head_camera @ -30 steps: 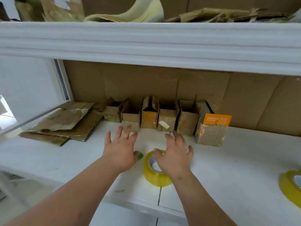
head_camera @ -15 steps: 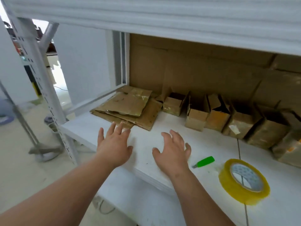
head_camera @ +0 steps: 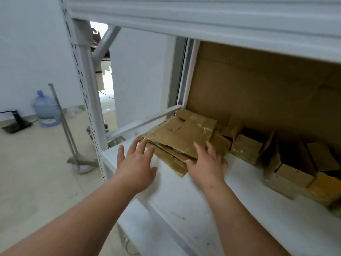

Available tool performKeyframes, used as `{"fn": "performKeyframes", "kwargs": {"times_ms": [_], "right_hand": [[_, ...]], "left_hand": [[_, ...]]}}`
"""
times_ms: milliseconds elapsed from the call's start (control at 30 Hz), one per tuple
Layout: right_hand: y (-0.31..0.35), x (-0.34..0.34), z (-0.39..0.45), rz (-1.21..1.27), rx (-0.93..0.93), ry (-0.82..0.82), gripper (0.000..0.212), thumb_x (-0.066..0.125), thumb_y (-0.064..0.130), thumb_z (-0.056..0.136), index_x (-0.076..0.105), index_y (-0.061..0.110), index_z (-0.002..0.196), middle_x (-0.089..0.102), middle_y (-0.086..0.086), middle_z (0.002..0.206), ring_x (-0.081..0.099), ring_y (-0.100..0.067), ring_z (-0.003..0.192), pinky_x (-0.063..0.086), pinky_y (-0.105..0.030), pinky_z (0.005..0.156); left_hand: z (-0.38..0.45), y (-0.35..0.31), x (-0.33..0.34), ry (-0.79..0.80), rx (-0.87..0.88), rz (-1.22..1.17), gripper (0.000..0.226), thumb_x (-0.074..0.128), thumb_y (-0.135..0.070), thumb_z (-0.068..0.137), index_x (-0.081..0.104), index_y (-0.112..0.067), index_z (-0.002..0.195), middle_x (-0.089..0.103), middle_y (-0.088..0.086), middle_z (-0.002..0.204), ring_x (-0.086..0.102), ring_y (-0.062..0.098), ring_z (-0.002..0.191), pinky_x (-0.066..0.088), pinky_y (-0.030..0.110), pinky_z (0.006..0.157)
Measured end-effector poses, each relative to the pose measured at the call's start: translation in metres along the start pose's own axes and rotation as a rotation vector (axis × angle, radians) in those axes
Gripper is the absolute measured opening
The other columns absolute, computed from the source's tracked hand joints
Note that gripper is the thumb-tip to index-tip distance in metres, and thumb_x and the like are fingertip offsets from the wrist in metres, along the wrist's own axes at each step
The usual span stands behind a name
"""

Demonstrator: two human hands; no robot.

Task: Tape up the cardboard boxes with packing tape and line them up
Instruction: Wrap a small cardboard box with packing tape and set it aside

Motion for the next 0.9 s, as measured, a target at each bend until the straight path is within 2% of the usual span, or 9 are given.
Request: {"fn": "performKeyframes", "kwargs": {"times_ms": [100,233,333,400,567,700,800,900], "right_hand": [[-0.003,0.013,0.011,-0.045,0.032,0.043,0.060,0.049,0.047,0.097,0.024,0.048,0.150,0.005,0.007,0.165,0.023,-0.023,0.146,0.014,-0.048,0.117],[-0.001,0.014,0.019,-0.045,0.046,-0.044,0.042,0.040,0.047,0.102,0.041,0.046,0.144,0.023,0.010,0.161,0.038,-0.014,0.138,0.022,-0.044,0.112],[0.004,0.002,0.026,0.155,0.065,-0.151,0.041,0.035,0.044,0.105,0.048,0.037,0.143,0.033,0.006,0.157,0.040,-0.013,0.138,0.030,-0.041,0.113],[0.007,-0.015,0.026,0.344,0.088,-0.276,0.041,0.036,0.040,0.105,0.052,0.030,0.141,0.042,0.002,0.151,0.041,-0.015,0.137,0.031,-0.033,0.113],[0.023,-0.040,0.005,0.541,0.092,-0.549,0.037,0.043,0.032,0.104,0.059,0.020,0.136,0.054,-0.002,0.142,0.044,-0.016,0.135,0.030,-0.021,0.107],[0.031,-0.028,-0.024,0.578,0.082,-0.587,0.035,0.048,0.027,0.103,0.061,0.020,0.135,0.048,-0.001,0.146,0.042,-0.011,0.135,0.026,-0.014,0.104],[0.037,-0.019,-0.048,0.580,0.107,-0.555,0.036,0.047,0.029,0.103,0.059,0.023,0.136,0.045,0.003,0.149,0.036,0.002,0.128,0.020,0.001,0.097],[0.043,-0.016,-0.071,0.564,0.134,-0.577,0.035,0.051,0.027,0.101,0.061,0.022,0.134,0.047,0.003,0.148,0.035,0.005,0.124,0.017,0.007,0.091]], "left_hand": [[0.009,0.011,0.005,0.017,-0.003,-0.007,0.066,0.043,-0.047,0.098,0.014,-0.033,0.156,-0.008,-0.003,0.166,-0.017,0.023,0.151,-0.011,0.058,0.119],[0.027,0.022,0.002,0.015,0.011,-0.045,0.066,0.043,-0.047,0.099,0.012,-0.033,0.156,-0.005,-0.004,0.166,-0.013,0.023,0.152,-0.011,0.057,0.119],[0.037,0.025,0.002,0.036,0.029,-0.130,0.067,0.043,-0.047,0.099,0.011,-0.033,0.156,-0.004,-0.004,0.166,-0.010,0.021,0.152,-0.008,0.056,0.120],[0.041,0.027,-0.001,0.031,0.047,-0.167,0.069,0.043,-0.047,0.099,0.009,-0.032,0.156,-0.003,-0.004,0.166,-0.009,0.020,0.153,-0.007,0.054,0.121],[0.047,0.035,-0.023,-0.118,0.093,-0.287,0.081,0.049,-0.040,0.098,-0.009,-0.036,0.155,-0.012,-0.006,0.165,-0.010,0.019,0.152,-0.008,0.050,0.122],[0.040,0.032,-0.044,-0.284,0.164,-0.345,0.094,0.057,-0.039,0.095,-0.018,-0.041,0.151,-0.021,-0.006,0.162,-0.016,0.018,0.150,-0.010,0.047,0.122],[0.031,0.025,-0.052,-0.383,0.293,-0.299,0.093,0.063,-0.034,0.091,-0.006,-0.044,0.153,-0.015,-0.002,0.163,-0.014,0.022,0.150,-0.011,0.049,0.121],[0.024,0.017,-0.051,-0.437,0.430,-0.216,0.081,0.070,-0.028,0.084,0.025,-0.043,0.149,0.010,0.006,0.163,0.000,0.029,0.150,-0.011,0.052,0.118]]}}
Point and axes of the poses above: each hand's wrist, its own z-axis towards the middle knuckle, its own x-axis out of the palm, y = z × x, the point moved 6 cm from there along z, towards the middle knuckle
